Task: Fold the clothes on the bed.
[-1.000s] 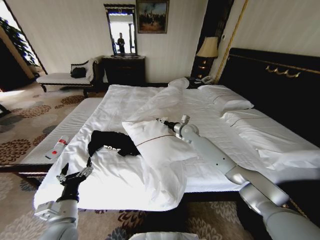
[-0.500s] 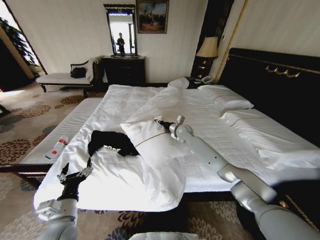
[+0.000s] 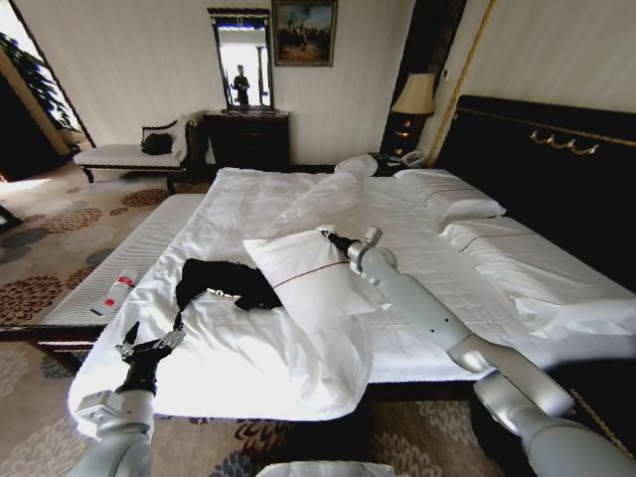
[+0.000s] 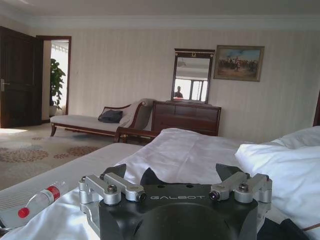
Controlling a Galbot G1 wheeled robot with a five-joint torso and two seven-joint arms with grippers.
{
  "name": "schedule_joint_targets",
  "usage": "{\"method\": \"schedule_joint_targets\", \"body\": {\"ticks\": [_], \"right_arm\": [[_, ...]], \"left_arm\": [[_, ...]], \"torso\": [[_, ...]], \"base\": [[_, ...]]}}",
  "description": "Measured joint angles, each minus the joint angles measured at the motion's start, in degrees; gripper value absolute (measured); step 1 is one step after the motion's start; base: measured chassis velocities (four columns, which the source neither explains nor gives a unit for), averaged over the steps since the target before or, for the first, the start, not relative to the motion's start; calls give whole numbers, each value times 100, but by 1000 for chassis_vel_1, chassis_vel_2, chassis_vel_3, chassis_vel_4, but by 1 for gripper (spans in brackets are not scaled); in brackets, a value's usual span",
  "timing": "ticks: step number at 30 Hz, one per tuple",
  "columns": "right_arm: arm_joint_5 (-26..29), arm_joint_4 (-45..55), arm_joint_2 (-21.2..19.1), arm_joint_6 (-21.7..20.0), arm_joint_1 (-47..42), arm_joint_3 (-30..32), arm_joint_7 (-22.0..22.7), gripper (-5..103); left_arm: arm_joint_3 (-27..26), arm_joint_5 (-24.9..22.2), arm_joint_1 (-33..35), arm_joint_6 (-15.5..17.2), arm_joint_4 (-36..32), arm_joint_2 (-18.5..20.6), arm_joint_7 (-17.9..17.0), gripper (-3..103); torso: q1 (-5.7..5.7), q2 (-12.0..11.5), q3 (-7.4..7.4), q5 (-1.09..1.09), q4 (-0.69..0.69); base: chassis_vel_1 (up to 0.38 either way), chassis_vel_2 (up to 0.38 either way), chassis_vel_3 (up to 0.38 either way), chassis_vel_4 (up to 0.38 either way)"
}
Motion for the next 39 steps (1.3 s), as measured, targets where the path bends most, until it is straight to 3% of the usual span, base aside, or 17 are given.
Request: {"method": "schedule_joint_targets", "body": {"ticks": [5,7,14,17,24,27,29,32,39], "right_arm": [[-123,740,-181,381,-702,650,138,1],[-182,1318,-372,593,-1323,1241,190,1],[-399,2157,-696,1085,-2535,2368,133,1],[-383,2574,-734,1172,-3101,3216,199,1],[-398,2958,-667,1189,-4026,4284,276,1],[-451,3360,-509,1197,-4893,5009,273,1],[-472,3442,-464,1196,-5045,5130,272,1],[-641,3851,-45,1190,-5778,5765,245,1],[-1082,4139,697,1391,-6583,6442,166,1]], "left_arm": [[39,-73,-102,7,46,63,2,100],[106,-116,-191,10,113,128,4,100],[355,-119,-405,-6,209,239,6,100],[509,-131,-524,9,182,383,8,100],[733,-184,-702,72,183,527,8,100],[924,-183,-788,78,183,527,10,100],[950,-183,-801,78,184,528,9,100],[1025,-204,-881,75,186,566,10,100],[1017,-289,-912,4,166,578,10,100]], "torso": [[0,0,0,-1,2],[0,0,0,0,1],[0,0,0,0,0],[-1,1,-1,-1,1],[0,0,0,0,3],[0,0,0,0,-1],[-1,0,0,0,-1],[-1,1,-1,-2,1],[-1,1,0,-2,2]], "base": [[0,0,0,0],[0,0,0,0],[0,0,0,0],[0,0,0,0],[0,0,0,0],[0,0,0,0],[0,0,0,0],[0,0,0,0],[0,0,0,0]]}}
